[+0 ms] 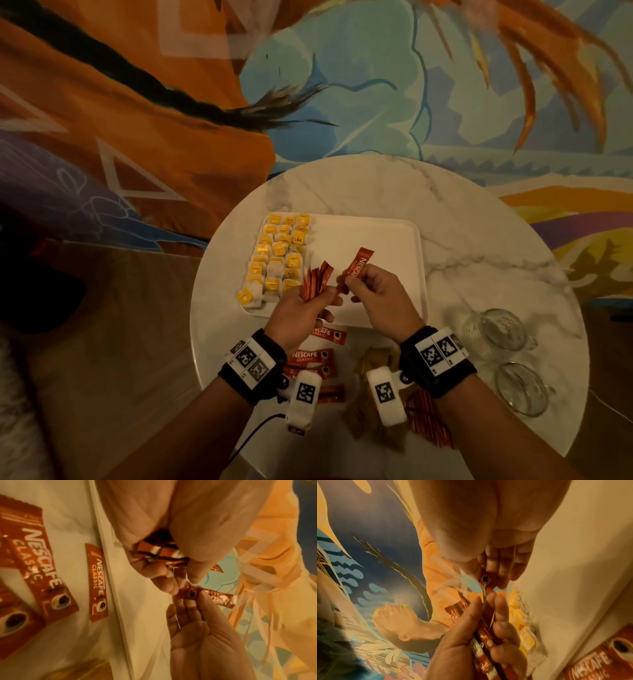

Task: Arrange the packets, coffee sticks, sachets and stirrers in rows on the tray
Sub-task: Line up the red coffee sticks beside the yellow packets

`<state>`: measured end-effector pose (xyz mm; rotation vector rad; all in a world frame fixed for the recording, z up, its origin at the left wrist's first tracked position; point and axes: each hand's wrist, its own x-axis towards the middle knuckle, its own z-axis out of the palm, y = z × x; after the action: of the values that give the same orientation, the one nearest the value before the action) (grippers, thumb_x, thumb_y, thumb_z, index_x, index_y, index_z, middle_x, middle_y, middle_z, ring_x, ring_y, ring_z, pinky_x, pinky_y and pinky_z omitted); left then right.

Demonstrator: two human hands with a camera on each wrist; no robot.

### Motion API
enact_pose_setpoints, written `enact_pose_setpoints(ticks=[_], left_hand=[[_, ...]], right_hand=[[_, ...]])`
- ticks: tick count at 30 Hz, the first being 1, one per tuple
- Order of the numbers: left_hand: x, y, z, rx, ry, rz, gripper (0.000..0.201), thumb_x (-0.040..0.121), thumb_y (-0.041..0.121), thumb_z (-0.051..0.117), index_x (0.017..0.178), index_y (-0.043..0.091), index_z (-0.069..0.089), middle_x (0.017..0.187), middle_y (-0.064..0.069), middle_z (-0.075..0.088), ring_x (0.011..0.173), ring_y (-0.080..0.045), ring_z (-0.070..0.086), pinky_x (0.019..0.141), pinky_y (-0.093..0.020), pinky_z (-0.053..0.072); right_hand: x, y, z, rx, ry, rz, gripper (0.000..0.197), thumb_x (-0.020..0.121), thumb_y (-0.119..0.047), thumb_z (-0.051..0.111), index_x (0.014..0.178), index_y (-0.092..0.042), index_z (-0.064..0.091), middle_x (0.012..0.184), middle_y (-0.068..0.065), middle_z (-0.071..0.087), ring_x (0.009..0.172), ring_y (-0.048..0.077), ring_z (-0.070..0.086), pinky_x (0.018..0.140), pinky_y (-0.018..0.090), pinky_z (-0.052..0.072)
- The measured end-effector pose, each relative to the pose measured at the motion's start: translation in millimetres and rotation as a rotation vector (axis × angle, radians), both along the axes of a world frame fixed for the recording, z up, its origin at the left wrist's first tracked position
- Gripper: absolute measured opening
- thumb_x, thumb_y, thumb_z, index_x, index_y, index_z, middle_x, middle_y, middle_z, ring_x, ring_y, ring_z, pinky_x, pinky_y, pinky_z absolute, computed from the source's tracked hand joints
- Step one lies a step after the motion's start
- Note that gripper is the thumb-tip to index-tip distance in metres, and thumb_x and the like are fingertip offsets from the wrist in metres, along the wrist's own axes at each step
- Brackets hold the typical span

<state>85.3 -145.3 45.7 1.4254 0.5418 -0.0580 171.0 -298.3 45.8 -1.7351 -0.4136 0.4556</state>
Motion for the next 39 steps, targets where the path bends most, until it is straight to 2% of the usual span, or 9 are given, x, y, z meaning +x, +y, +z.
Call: enact_pose_setpoints(ticks=[5,8,11,16,20,24,30,34,39], left_hand=[[11.2,13.1,-7.1,0.048,-0.035,0.086,0.020,0.096,0.036,0.065,0.103,0.020,0.074,0.098,-0.007,0.076,0.070,-0.014,0.062,0.061,-0.027,0.046],[17.0,22.0,-11.8,0.101,-0.068,0.093,0.022,0.094,0.038,0.068,0.096,0.017,0.075,0.089,-0.018,0.072,0.068,-0.017,0.063,0.062,-0.033,0.046],[24.3,30.2,-16.7,0.128,-0.065,0.131,0.019,0.094,0.033,0.069,0.091,0.014,0.073,0.077,-0.012,0.070,0.066,-0.017,0.062,0.061,-0.034,0.045],[39.0,42.9,-15.3,0.099,-0.077,0.161,0.009,0.096,0.023,0.067,0.094,0.016,0.072,0.086,-0.005,0.074,0.064,-0.014,0.062,0.056,-0.027,0.044],[51.7,54.7,-15.3,0.069,-0.042,0.231,0.012,0.096,0.028,0.066,0.097,0.017,0.071,0.084,-0.002,0.071,0.062,-0.014,0.060,0.054,-0.025,0.043],[55.2,66.2,-11.8,0.014,-0.022,0.248,0.017,0.096,0.031,0.066,0.086,0.017,0.067,0.069,0.002,0.058,0.055,-0.013,0.051,0.051,-0.026,0.039],[54.0,72.0,-8.3,-0.142,0.013,0.244,0.014,0.102,0.025,0.054,0.092,0.020,0.063,0.069,-0.003,0.053,0.051,-0.014,0.040,0.043,-0.022,0.029],[51.0,72.9,-5.1,-0.115,0.023,0.242,0.015,0.101,0.016,0.051,0.090,0.016,0.061,0.069,-0.003,0.055,0.050,-0.014,0.041,0.045,-0.024,0.029],[48.6,76.1,-9.0,-0.075,0.041,0.255,0.013,0.098,0.013,0.053,0.091,0.012,0.064,0.070,-0.003,0.063,0.051,-0.015,0.046,0.045,-0.024,0.032]], right_hand=[[4.8,-0.2,1.9,-0.056,0.091,0.103,0.019,0.102,-0.016,0.053,0.105,-0.017,0.071,0.071,0.000,0.063,0.068,0.013,0.062,0.070,0.031,0.053],[5.1,0.8,-2.2,-0.116,0.066,0.235,0.024,0.102,-0.018,0.054,0.116,-0.023,0.072,0.068,-0.004,0.061,0.064,0.009,0.058,0.066,0.025,0.051],[12.4,4.0,-9.2,-0.035,0.101,0.105,0.019,0.096,-0.015,0.066,0.113,-0.019,0.072,0.076,0.005,0.064,0.067,0.014,0.062,0.067,0.028,0.054],[28.9,15.9,-15.6,0.043,0.201,-0.146,0.008,0.093,-0.007,0.068,0.100,-0.007,0.071,0.080,0.010,0.070,0.067,0.016,0.063,0.063,0.028,0.052],[54.1,32.2,-15.1,-0.009,0.188,-0.259,0.009,0.095,-0.014,0.065,0.093,-0.009,0.073,0.082,0.007,0.074,0.064,0.011,0.063,0.059,0.025,0.052],[99.8,55.5,-21.4,-0.083,0.158,-0.366,0.012,0.092,-0.018,0.064,0.084,-0.015,0.072,0.080,0.007,0.075,0.061,0.013,0.062,0.054,0.026,0.050],[154.8,87.1,-48.2,-0.284,0.192,-0.378,0.013,0.085,-0.024,0.069,0.074,-0.018,0.073,0.068,0.007,0.072,0.060,0.021,0.062,0.060,0.034,0.056],[173.7,96.6,-65.1,-0.428,0.164,-0.335,0.014,0.076,-0.029,0.071,0.073,-0.017,0.078,0.071,0.006,0.075,0.073,0.031,0.072,0.074,0.045,0.063],[175.9,102.2,-60.1,-0.501,0.155,-0.339,0.019,0.080,-0.028,0.072,0.086,-0.012,0.080,0.081,0.007,0.076,0.080,0.029,0.073,0.067,0.033,0.060]])
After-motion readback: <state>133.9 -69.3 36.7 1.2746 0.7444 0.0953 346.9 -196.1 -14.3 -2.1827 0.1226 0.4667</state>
